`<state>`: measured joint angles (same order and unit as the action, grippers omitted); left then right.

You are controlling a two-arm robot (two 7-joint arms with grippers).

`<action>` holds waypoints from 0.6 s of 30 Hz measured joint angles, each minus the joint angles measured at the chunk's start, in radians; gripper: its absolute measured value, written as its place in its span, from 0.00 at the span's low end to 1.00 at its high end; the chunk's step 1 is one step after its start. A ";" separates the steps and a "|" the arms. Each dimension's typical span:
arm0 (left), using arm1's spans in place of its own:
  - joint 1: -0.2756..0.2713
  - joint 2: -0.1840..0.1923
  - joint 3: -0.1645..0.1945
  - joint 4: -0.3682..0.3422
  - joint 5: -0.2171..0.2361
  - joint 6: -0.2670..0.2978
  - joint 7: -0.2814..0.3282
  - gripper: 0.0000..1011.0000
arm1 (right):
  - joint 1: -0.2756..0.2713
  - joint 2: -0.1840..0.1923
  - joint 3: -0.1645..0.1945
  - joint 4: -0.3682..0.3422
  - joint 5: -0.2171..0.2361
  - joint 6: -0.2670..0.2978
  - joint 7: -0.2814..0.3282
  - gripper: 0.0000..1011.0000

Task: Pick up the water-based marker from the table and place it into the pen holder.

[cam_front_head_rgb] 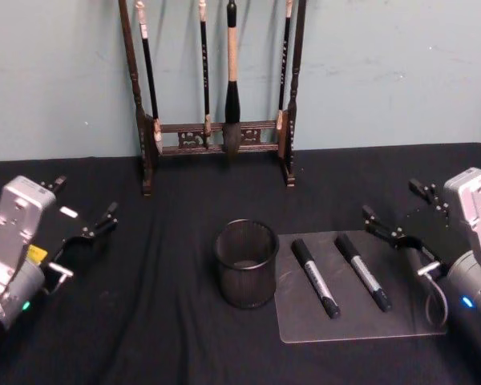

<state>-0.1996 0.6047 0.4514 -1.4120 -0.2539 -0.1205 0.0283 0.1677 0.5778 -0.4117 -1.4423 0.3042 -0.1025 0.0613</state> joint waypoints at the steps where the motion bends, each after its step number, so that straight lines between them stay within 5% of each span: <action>1: 0.000 0.000 0.000 0.000 0.000 0.000 0.000 1.00 | -0.001 -0.002 0.000 0.000 0.000 0.001 0.004 0.99; 18: 0.000 0.000 0.000 0.000 0.000 0.000 0.000 1.00 | 0.007 -0.042 0.003 0.025 0.003 0.104 0.083 0.99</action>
<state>-0.1996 0.6047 0.4514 -1.4120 -0.2539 -0.1205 0.0283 0.1745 0.5360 -0.4089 -1.4170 0.3074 0.0015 0.1447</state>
